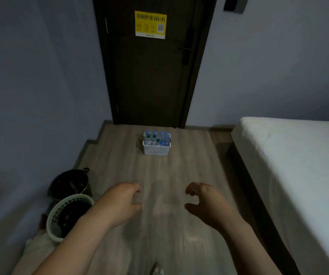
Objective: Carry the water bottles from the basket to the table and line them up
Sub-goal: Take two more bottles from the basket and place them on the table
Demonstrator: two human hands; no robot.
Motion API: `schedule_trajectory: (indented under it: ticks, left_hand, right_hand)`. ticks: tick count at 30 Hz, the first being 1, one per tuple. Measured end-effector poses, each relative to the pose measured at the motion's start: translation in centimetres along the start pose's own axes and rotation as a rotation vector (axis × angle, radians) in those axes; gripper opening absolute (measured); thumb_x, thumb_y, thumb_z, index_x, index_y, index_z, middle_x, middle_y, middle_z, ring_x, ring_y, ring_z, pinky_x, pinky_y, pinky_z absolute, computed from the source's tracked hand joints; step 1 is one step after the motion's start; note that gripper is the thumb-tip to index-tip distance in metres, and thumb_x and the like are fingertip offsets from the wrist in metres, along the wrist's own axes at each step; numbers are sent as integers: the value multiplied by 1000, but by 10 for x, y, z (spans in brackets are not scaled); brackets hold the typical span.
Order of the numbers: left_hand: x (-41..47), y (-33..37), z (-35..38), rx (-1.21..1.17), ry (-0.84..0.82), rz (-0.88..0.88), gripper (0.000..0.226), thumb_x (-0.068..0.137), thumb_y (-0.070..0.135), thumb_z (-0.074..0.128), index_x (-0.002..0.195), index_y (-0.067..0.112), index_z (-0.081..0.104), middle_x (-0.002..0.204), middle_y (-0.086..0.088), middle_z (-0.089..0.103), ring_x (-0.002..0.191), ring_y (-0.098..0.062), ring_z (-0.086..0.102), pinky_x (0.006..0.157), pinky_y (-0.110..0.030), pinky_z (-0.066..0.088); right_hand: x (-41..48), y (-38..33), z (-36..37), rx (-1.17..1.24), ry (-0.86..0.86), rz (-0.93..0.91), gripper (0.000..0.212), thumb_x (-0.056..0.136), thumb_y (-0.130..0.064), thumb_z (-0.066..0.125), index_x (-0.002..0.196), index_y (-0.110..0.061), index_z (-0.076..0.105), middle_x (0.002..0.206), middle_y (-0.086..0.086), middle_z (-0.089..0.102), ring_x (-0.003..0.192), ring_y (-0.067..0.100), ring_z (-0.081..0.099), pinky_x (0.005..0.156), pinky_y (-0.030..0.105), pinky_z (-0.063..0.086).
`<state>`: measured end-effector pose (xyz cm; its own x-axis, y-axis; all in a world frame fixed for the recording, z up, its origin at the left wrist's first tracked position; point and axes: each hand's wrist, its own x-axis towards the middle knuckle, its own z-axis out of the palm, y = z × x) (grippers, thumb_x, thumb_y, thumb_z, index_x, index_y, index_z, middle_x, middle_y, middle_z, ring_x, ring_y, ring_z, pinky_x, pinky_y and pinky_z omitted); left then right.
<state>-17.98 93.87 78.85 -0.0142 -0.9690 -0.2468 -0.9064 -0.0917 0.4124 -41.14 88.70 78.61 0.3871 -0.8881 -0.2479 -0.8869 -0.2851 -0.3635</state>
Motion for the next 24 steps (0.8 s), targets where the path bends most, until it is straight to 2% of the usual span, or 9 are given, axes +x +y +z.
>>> schedule_trajectory:
  ticks: [5,10,24]
  left_hand:
    - [85,2,-29,-28,10,-34,39,86,36,62,120,20,55,122,2,57,113,-12,53,95,-24,43]
    - [160,-12,-48,-46,-12,-54,36,84,36,64,115,18,57,118,0,58,109,-13,56,93,-25,44]
    - [416,-107,-124,-79,-29,11,26,82,34,65,104,21,59,108,3,61,95,-11,56,85,-27,47]
  right_hand:
    - [92,18,-37,6,-13,-28,39,86,-33,64,123,-29,52,122,-8,55,106,7,55,88,23,50]
    - [170,28,-53,11,-62,-22,39,86,-33,64,123,-28,52,122,-8,56,105,6,55,86,21,48]
    - [428,10,-83,-36,-112,65,38,85,-34,64,121,-29,53,120,-8,57,104,6,54,87,21,48]
